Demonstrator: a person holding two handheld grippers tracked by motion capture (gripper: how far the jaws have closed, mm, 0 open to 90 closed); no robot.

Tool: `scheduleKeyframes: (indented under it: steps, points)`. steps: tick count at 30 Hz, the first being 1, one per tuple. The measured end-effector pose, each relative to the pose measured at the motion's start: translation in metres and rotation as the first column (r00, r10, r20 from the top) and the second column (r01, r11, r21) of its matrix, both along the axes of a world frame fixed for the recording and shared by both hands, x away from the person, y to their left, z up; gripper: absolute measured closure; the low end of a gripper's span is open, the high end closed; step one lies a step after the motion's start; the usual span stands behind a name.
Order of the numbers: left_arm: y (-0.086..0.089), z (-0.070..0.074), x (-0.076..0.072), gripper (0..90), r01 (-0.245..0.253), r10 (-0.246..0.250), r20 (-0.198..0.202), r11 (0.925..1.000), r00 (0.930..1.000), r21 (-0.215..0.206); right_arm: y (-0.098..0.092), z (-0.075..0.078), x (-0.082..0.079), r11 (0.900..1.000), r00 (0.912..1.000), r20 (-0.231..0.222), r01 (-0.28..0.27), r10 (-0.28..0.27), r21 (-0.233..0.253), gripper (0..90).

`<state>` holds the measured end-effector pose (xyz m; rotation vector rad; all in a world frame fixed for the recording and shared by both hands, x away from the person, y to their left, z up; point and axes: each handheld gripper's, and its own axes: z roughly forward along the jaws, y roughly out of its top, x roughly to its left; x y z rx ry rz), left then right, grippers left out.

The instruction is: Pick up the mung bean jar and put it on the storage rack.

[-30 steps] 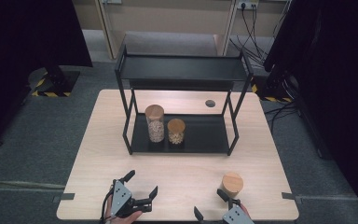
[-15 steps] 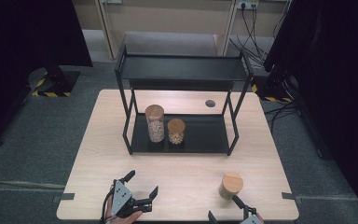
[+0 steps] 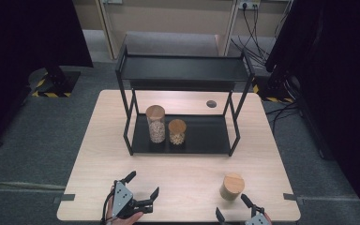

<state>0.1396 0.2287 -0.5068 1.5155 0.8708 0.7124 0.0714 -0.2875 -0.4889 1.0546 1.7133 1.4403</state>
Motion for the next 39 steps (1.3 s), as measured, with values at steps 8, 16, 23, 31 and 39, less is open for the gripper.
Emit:
scheduleKeyframes:
  steps: [8, 16, 23, 31, 39]
  points:
    - [0.000, 0.000, 0.000, 1.0, 0.000, 0.000, -0.001, 1.0000, 1.0000, 0.001, -0.001, 0.000, 0.006, 0.999, 0.9996, 0.003, 0.028, -0.028, -0.023, 2.9]
    - [0.000, 0.000, 0.000, 0.9, 0.000, 0.000, -0.001, 1.0000, 1.0000, 0.002, -0.001, -0.001, 0.014, 0.999, 0.9992, 0.002, 0.041, -0.041, -0.034, 2.9]
    - [-0.001, 0.000, 0.000, 0.9, 0.001, -0.001, -0.001, 1.0000, 1.0000, 0.002, 0.001, -0.001, 0.021, 0.998, 0.9984, 0.003, 0.057, -0.057, -0.034, 2.9]
    - [-0.001, 0.000, 0.000, 1.0, 0.001, -0.001, -0.002, 1.0000, 1.0000, 0.003, 0.002, -0.002, 0.026, 0.996, 0.9971, 0.001, 0.077, -0.077, -0.038, 3.1]
    - [-0.001, -0.001, 0.001, 1.0, 0.001, -0.001, -0.003, 1.0000, 1.0000, 0.005, 0.004, -0.002, 0.037, 0.995, 0.9954, -0.004, 0.096, -0.096, -0.042, 3.4]
